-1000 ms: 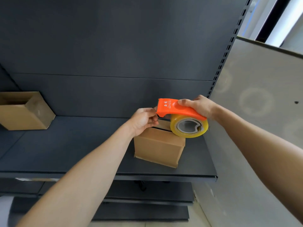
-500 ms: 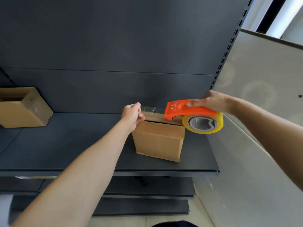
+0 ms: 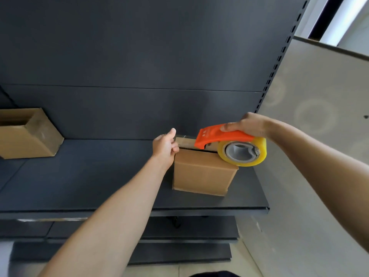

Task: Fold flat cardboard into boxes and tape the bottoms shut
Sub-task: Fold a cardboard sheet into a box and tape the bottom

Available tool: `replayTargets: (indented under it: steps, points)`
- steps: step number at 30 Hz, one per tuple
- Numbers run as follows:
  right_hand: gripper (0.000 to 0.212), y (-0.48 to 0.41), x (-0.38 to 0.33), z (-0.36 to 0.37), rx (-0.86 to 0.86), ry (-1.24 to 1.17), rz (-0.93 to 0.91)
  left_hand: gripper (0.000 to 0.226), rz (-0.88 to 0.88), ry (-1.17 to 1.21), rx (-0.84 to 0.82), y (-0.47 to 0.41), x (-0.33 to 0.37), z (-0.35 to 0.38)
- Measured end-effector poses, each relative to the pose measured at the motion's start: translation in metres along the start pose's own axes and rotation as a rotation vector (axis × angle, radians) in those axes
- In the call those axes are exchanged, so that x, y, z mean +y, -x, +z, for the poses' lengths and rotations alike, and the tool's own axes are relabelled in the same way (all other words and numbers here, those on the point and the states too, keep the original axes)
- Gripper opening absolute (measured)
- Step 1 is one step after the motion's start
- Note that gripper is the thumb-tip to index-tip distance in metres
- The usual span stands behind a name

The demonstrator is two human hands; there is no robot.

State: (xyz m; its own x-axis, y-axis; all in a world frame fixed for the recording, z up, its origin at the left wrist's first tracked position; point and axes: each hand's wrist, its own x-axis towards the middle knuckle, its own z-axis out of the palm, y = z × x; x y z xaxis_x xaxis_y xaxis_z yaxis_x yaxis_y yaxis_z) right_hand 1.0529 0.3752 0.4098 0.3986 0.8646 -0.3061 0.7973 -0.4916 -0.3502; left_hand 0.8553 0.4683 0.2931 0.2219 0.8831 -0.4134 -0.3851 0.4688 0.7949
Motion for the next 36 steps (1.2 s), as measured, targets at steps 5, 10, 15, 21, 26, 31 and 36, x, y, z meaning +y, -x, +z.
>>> replayTargets:
  steps: [5, 10, 15, 21, 26, 31, 36]
  points:
    - [0.053, -0.003, -0.01, 0.0, 0.0, 0.069, -0.001, 0.034, 0.129, -0.373, 0.034, -0.009, 0.003, -0.012]
    - [0.052, -0.006, -0.022, 0.004, -0.014, 0.11, -0.01, 0.023, 0.134, -0.358, 0.028, -0.007, 0.0, -0.023]
    - [0.051, -0.008, -0.03, 0.006, -0.031, 0.127, -0.011, 0.024, 0.146, -0.242, 0.023, -0.001, 0.003, -0.026]
    - [0.049, -0.009, -0.039, 0.008, -0.052, 0.142, -0.015, 0.014, 0.104, -0.264, 0.052, -0.004, -0.004, -0.036]
    - [0.046, -0.01, -0.041, 0.01, -0.064, 0.14, -0.02, 0.013, 0.026, -0.297, 0.068, -0.005, -0.012, -0.04]
    - [0.046, -0.012, -0.042, 0.011, -0.061, 0.133, -0.021, 0.018, -0.049, -0.406, 0.056, -0.009, -0.016, -0.043]
    - [0.046, -0.013, -0.042, 0.013, -0.058, 0.129, -0.025, 0.033, -0.236, -0.458, 0.016, -0.01, -0.021, -0.046]
